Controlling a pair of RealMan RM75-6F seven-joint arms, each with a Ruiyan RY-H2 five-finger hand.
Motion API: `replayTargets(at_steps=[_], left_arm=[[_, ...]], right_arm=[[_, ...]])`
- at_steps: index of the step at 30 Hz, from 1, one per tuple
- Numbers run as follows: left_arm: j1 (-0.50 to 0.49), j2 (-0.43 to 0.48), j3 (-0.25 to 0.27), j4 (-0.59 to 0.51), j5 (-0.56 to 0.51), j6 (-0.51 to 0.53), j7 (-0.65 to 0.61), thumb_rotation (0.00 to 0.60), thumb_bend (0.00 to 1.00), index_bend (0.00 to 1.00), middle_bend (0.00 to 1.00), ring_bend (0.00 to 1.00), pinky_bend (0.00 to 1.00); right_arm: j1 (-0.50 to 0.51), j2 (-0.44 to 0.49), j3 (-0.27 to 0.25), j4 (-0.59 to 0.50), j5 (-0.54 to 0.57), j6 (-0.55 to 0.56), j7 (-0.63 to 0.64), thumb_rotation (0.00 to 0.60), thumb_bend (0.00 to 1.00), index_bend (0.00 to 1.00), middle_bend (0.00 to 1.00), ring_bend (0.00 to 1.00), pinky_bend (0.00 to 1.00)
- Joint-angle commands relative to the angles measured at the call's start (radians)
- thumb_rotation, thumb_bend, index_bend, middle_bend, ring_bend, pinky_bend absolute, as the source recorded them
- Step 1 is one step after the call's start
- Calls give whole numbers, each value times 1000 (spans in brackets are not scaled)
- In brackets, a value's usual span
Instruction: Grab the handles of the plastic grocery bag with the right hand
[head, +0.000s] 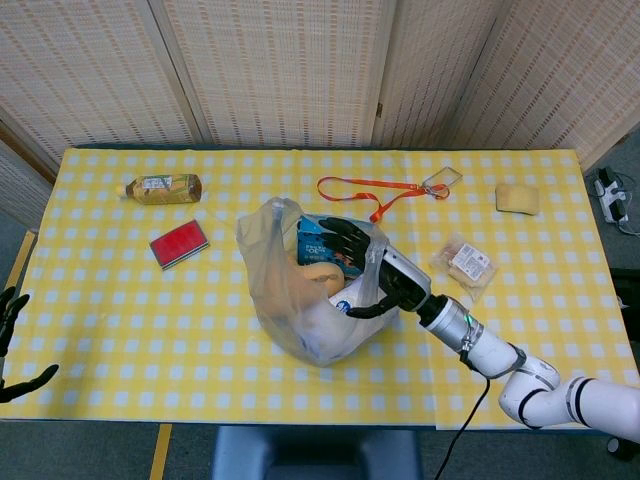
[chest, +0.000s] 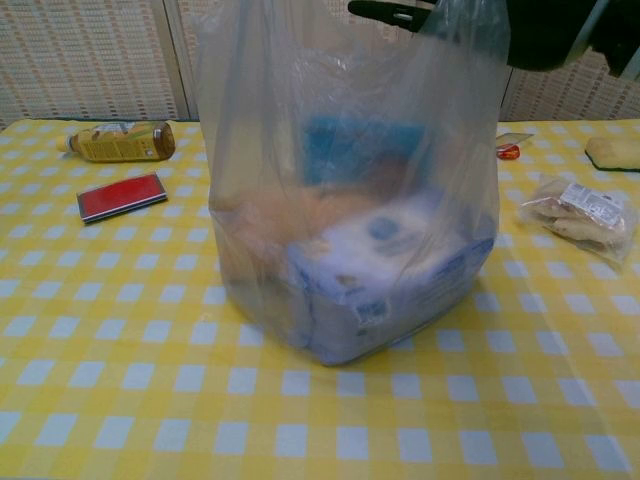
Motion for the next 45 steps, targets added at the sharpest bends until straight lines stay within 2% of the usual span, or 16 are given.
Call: replayTargets(at_steps=[1, 31, 45], left_arm=[[3, 2, 0, 0, 1, 5, -5, 600, 169, 0, 0, 0, 0], [13, 17, -1, 12, 7, 18, -67, 600, 169, 0, 0, 0, 0], [25, 26, -2, 21, 14, 43, -103, 600, 169, 0, 0, 0, 0]], right_arm=[[15, -5, 14, -6, 9, -17, -9, 600, 0, 0, 27, 28, 0], [121, -44, 112, -39, 105, -184, -125, 600, 0, 0, 17, 25, 0], [199, -93, 188, -38, 186, -305, -234, 600, 0, 0, 17, 28, 0]])
